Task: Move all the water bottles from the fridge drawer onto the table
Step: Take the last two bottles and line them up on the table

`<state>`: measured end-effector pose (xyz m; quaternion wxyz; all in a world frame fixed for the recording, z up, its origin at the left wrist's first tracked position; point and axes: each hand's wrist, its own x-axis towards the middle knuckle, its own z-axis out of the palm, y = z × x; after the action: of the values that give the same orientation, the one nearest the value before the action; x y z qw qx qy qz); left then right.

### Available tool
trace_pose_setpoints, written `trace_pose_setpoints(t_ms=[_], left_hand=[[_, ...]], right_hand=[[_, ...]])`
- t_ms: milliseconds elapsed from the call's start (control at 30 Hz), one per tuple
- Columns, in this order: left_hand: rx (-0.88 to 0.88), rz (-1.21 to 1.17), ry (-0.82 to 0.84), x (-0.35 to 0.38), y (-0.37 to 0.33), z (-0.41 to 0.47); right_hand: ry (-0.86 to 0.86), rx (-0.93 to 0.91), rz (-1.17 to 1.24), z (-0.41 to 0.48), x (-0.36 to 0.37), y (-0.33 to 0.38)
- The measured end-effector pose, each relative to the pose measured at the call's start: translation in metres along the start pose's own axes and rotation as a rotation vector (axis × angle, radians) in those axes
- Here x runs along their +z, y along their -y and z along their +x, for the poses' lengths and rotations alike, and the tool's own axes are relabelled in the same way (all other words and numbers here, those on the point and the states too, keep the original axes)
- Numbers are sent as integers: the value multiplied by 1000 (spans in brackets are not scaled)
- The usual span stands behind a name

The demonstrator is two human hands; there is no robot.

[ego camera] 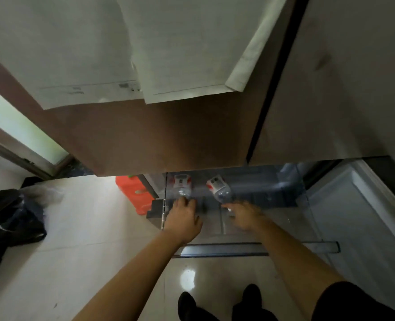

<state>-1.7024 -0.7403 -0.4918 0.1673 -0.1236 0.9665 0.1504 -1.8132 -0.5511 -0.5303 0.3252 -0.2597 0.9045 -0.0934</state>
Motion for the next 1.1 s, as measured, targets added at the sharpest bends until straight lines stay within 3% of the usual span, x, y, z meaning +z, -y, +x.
trace_pose_setpoints(t_ms=[133, 267, 533, 700, 900, 1100], left_hand=[[-228, -143, 250, 20, -1, 29], [-353, -303, 241, 32, 5, 39], [-301, -349, 242, 32, 9, 40], [-256, -318, 145, 24, 2, 26], [-300, -287, -143, 13, -2, 14], [-105, -266, -432, -14, -22, -13]], right_hand=[[20, 56, 60, -26, -2, -32], [67, 78, 95, -33, 2, -40], [81, 69, 79, -34, 5, -40], [-12, -3, 12, -41, -4, -34], [-244, -79, 164, -57, -17, -20], [-558, -96, 217, -74, -44, -4]])
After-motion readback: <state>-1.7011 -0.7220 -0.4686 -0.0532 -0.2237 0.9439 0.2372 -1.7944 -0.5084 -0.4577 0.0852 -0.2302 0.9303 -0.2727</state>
